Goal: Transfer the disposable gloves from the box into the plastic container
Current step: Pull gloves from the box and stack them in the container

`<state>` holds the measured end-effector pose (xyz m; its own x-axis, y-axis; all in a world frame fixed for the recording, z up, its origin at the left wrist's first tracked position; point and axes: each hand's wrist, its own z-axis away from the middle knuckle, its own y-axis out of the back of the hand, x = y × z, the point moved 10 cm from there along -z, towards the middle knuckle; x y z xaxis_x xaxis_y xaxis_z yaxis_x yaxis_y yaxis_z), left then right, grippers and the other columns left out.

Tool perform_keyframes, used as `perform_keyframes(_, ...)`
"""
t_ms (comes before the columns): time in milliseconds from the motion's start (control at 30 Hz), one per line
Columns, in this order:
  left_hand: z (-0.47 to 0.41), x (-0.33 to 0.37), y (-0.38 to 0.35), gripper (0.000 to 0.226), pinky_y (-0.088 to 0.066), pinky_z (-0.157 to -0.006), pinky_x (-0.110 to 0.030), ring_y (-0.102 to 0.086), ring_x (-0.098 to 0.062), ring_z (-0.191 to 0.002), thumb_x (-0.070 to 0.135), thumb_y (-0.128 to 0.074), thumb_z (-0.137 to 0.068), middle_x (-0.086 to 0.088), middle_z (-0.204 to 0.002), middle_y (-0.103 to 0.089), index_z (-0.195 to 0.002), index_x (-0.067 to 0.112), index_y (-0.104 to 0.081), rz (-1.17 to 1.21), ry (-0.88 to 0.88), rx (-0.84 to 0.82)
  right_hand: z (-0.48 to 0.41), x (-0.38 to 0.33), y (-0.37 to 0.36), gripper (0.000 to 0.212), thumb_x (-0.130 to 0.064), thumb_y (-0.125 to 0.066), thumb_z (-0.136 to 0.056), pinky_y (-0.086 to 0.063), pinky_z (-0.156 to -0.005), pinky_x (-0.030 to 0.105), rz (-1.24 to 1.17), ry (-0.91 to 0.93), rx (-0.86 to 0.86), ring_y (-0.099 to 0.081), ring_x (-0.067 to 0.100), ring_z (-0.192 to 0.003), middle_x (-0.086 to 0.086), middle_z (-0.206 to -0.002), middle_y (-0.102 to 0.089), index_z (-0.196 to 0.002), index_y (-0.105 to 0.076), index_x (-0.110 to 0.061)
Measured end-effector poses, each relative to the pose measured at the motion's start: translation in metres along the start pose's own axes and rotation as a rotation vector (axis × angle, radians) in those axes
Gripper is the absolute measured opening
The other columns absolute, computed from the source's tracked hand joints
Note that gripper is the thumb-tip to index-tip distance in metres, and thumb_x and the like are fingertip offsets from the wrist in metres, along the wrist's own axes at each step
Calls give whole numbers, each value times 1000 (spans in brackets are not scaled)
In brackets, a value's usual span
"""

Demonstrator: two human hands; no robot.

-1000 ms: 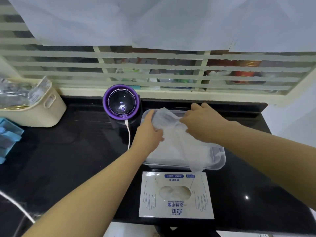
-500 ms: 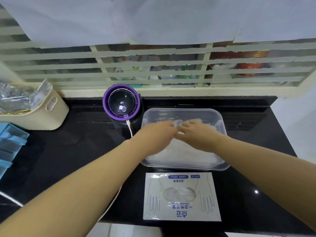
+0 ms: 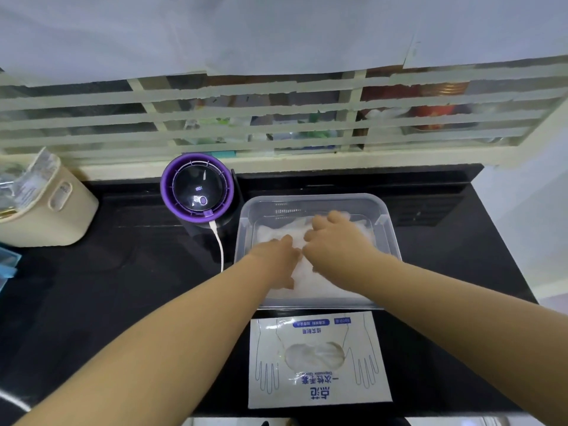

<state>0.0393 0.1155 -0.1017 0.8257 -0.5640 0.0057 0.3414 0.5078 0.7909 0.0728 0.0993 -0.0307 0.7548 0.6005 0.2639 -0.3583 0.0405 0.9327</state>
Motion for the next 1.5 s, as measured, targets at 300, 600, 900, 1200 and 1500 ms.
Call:
perform_keyframes(300,-1,-11,-7,71,-45,-79,-36,-49,-26,-116,35,-67,-86,-10,-131,-40,-138,9,-26,-182,90,27,9,29,-95,32,-34,-43,-98,-30,-103,38,70,-106,-449,-44,27,-117,9,-126,-52,-123,-58,-18)
perform_keyframes(600,-2,-12,-9,69,-43,-83,-36,-48,-26,-117,32,-61,-87,-9,-133,-40,-142,10,-24,-222,87,68,40,53,-19,48,-61,-54,-85,-32,-100,39,-78,-152,-388,-48,22,-107,-1,-106,-62,-109,-65,-20)
perform_keyframes(900,2,-11,-8,64,-42,-88,-38,-45,-26,-120,31,-55,-90,-9,-135,-38,-142,9,-24,-212,73,91,-6,10,14,27,-11,-46,-97,-49,-88,33,-478,-203,-97,-59,24,-106,6,-119,-62,-121,-59,-13)
perform_keyframes(1200,-3,-17,-10,84,-45,-94,-38,-34,-28,-131,38,-64,-87,-14,-144,-29,-147,3,-16,-222,99,126,5,18,-115,95,-37,-65,-87,-36,-107,41,-607,-407,-474,-40,36,-129,15,-155,-5,-148,-3,1)
perform_keyframes(1500,-5,-14,-17,74,-45,-94,-40,-36,-33,-129,17,-60,-90,-23,-147,-17,-147,-4,-18,-186,131,-41,12,15,-104,84,-33,-59,-92,-31,-111,41,-618,-341,-580,-30,35,-137,18,-156,-8,-148,-9,3)
